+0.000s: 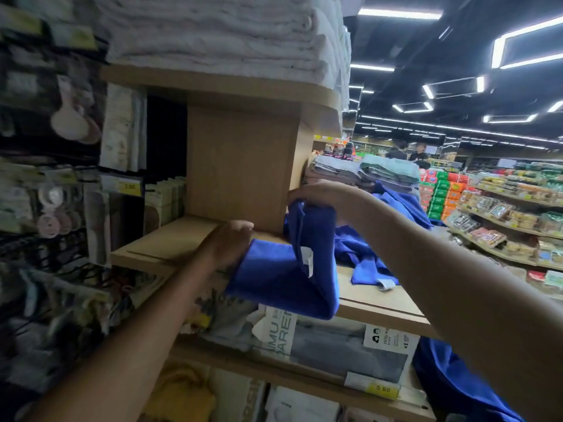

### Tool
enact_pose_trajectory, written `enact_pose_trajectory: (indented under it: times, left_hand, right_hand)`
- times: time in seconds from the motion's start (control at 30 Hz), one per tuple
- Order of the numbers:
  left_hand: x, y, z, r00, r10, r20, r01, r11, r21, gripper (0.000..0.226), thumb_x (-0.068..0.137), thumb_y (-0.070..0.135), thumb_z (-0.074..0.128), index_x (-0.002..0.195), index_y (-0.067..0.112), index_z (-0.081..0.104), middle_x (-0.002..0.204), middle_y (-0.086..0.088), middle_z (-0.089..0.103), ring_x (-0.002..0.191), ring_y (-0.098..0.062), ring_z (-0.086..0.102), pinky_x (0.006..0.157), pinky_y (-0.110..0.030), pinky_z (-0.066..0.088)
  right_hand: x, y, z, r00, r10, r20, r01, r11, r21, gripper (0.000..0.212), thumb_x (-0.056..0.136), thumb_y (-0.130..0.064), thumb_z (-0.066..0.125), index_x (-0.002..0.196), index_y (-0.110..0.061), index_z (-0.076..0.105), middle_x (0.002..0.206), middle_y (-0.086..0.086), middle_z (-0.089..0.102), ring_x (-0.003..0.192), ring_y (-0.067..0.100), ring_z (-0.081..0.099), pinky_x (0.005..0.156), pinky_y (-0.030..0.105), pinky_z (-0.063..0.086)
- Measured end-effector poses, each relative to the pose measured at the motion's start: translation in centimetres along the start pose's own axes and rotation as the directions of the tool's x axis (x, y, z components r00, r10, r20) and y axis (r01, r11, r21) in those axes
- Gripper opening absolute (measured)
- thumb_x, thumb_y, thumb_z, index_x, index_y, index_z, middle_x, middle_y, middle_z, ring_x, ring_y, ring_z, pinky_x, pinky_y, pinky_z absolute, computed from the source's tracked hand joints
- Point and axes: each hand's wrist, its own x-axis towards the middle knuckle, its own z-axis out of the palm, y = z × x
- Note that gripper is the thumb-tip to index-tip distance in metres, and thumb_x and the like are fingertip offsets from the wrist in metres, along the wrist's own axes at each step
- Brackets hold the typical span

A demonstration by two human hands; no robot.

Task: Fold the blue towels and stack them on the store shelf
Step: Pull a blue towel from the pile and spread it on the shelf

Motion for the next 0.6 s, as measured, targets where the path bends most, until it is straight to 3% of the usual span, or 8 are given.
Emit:
enact_pose_trajectory:
  times: [0.13, 0.2, 0.27, 0.33, 0.43, 0.5, 0.53, 0.6]
  left_hand:
    - [1.0, -3.6, 0.6, 0.970, -0.238, 0.055, 0.241, 0.891, -0.384, 0.029, 0.105, 0.013, 0.045, 0.111, -0.005, 0.067, 0.106, -0.016, 0.063, 0.101, -0.027, 0.057, 0.092, -0.036, 0.042]
    - [1.7, -4.3, 0.9, 0.976, -0.203, 0.077, 0.217, 0.892, -0.397, 0.035, 0.107, 0.014, 0.040, 0.122, -0.008, 0.063, 0.116, -0.021, 0.066, 0.110, -0.032, 0.061, 0.098, -0.040, 0.046]
    - [1.9, -4.5, 1.0, 0.987, -0.158, -0.020, 0.146, 0.947, -0.287, 0.038, 0.104, 0.022, 0.044, 0.128, 0.000, 0.064, 0.124, -0.016, 0.068, 0.117, -0.030, 0.062, 0.100, -0.036, 0.046]
    - [2.2, -4.8, 0.8, 0.989, -0.147, -0.013, 0.135, 0.940, -0.313, 0.037, 0.102, 0.018, 0.045, 0.130, 0.002, 0.062, 0.127, -0.015, 0.067, 0.123, -0.027, 0.060, 0.103, -0.032, 0.042]
    - [2.4, -3.1, 0.3, 0.996, -0.090, -0.014, 0.079, 0.931, -0.355, 0.041, 0.103, 0.013, 0.043, 0.141, 0.003, 0.053, 0.141, -0.014, 0.057, 0.130, -0.017, 0.051, 0.106, -0.023, 0.035]
    - [2.2, -0.2, 0.3, 0.999, -0.035, -0.010, 0.031, 0.960, -0.277, 0.057, 0.091, 0.026, 0.040, 0.146, 0.012, 0.050, 0.137, -0.010, 0.059, 0.126, -0.019, 0.053, 0.107, -0.028, 0.037]
    - [2.1, 1.3, 0.6, 1.000, 0.002, 0.030, 0.004, 0.982, -0.191, 0.066, 0.083, 0.032, 0.036, 0.145, 0.015, 0.052, 0.132, -0.010, 0.062, 0.122, -0.025, 0.056, 0.105, -0.034, 0.040]
    - [1.7, 3.7, 1.8, 0.983, 0.029, 0.181, -0.034, 0.999, 0.025, 0.064, 0.081, 0.034, 0.031, 0.134, 0.009, 0.056, 0.133, -0.015, 0.061, 0.121, -0.032, 0.056, 0.107, -0.042, 0.042]
  right_hand:
    - [2.0, 1.0, 4.3, 0.977, 0.119, 0.176, -0.126, 0.992, 0.030, 0.014, 0.096, -0.018, 0.063, 0.083, -0.013, 0.062, 0.064, 0.003, 0.059, 0.056, 0.012, 0.058, 0.054, 0.019, 0.049]
    - [2.2, 2.0, 6.0, 0.963, 0.186, 0.194, -0.183, 0.983, -0.031, 0.018, 0.100, -0.031, 0.058, 0.087, -0.017, 0.058, 0.060, 0.001, 0.058, 0.052, 0.012, 0.057, 0.054, 0.019, 0.051]
    - [2.1, 2.5, 6.6, 0.970, 0.172, 0.173, -0.170, 0.985, -0.025, 0.018, 0.102, -0.032, 0.055, 0.094, -0.016, 0.059, 0.071, 0.003, 0.067, 0.061, 0.013, 0.066, 0.057, 0.024, 0.055]
    - [1.8, 3.6, 5.5, 0.999, -0.038, 0.034, 0.043, 0.988, -0.149, 0.016, 0.101, -0.024, 0.055, 0.089, -0.015, 0.060, 0.079, 0.004, 0.064, 0.071, 0.017, 0.063, 0.061, 0.029, 0.053]
    - [0.3, 6.8, 2.9, 0.909, -0.411, -0.063, 0.304, 0.761, -0.573, 0.024, 0.099, -0.022, 0.049, 0.078, -0.014, 0.057, 0.074, 0.001, 0.056, 0.066, 0.019, 0.051, 0.063, 0.034, 0.043]
    - [-0.5, 8.9, 2.3, 0.878, -0.479, 0.005, 0.352, 0.639, -0.684, 0.027, 0.103, -0.030, 0.046, 0.108, -0.015, 0.068, 0.110, 0.001, 0.068, 0.102, 0.021, 0.061, 0.089, 0.037, 0.046]
    - [-0.6, 9.7, 2.4, 0.889, -0.455, 0.057, 0.356, 0.606, -0.712, 0.035, 0.105, -0.034, 0.044, 0.128, -0.015, 0.063, 0.135, 0.001, 0.062, 0.126, 0.020, 0.053, 0.105, 0.039, 0.039]
    - [-0.4, 10.8, 3.0, 0.925, -0.356, 0.133, 0.328, 0.572, -0.752, 0.051, 0.107, -0.044, 0.035, 0.151, -0.019, 0.044, 0.160, -0.001, 0.039, 0.149, 0.016, 0.030, 0.121, 0.041, 0.022]
